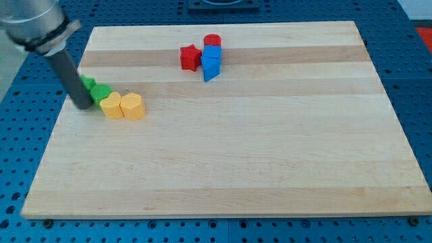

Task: Move the green star above the green circle

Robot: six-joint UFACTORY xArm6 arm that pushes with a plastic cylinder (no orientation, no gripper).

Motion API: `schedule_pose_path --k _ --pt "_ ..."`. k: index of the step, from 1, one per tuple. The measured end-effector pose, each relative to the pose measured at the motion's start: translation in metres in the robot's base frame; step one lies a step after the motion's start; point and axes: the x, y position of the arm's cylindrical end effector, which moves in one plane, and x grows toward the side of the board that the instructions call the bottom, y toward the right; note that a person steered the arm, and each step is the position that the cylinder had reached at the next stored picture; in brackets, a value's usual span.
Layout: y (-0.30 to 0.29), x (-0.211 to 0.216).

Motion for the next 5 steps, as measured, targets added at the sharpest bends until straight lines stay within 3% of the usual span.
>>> schedule_pose_path --k 1,4,5 --pt "0.030 -0.030" --pt "-0.054 0.018" --pt "-0.050 -0.002"
